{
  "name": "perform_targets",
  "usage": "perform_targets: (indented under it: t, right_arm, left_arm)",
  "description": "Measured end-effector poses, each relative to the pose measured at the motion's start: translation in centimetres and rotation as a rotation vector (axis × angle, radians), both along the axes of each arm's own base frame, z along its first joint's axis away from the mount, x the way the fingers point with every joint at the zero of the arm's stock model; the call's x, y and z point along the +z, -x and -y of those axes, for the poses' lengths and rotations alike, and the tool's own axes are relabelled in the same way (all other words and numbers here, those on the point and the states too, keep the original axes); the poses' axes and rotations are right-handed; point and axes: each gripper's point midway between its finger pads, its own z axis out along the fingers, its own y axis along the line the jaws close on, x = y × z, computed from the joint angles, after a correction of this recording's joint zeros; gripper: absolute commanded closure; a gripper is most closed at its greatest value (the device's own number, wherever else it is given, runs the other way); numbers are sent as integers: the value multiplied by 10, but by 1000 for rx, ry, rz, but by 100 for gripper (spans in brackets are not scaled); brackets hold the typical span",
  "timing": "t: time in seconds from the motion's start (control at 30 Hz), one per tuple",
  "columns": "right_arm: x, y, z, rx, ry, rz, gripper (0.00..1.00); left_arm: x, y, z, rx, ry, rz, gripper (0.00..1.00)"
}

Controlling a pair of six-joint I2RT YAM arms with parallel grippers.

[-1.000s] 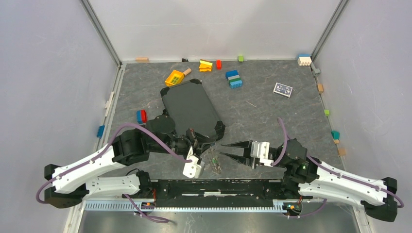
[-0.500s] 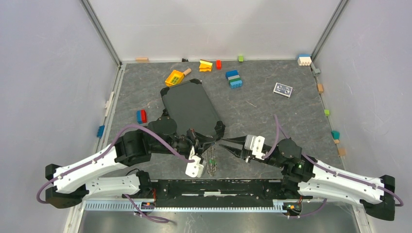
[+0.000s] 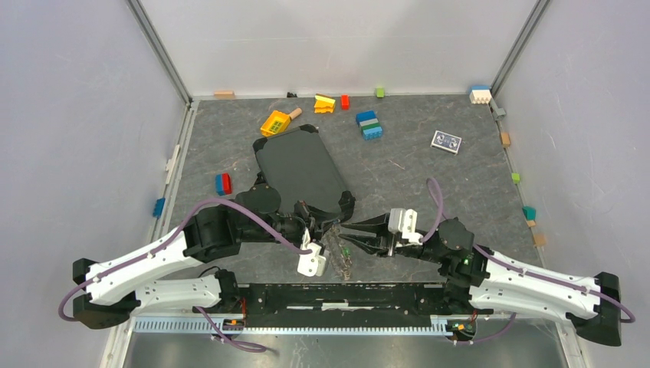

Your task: Remove the keys from the keyring

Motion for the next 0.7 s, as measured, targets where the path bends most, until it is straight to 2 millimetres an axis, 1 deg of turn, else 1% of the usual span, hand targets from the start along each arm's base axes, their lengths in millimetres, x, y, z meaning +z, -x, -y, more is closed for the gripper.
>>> perform_targets:
  t: [0.27, 0.53, 0.7]
  right_arm:
    - [-8, -1, -6, 7, 4, -34, 68]
    - [-1, -1, -7, 11, -29, -38, 68]
    - [1, -1, -7, 9, -42, -39, 71]
  left_arm:
    - [0, 0, 0, 0, 2, 1, 98]
    - [0, 0, 0, 0, 1, 1, 98]
    - [0, 0, 0, 0, 2, 1, 98]
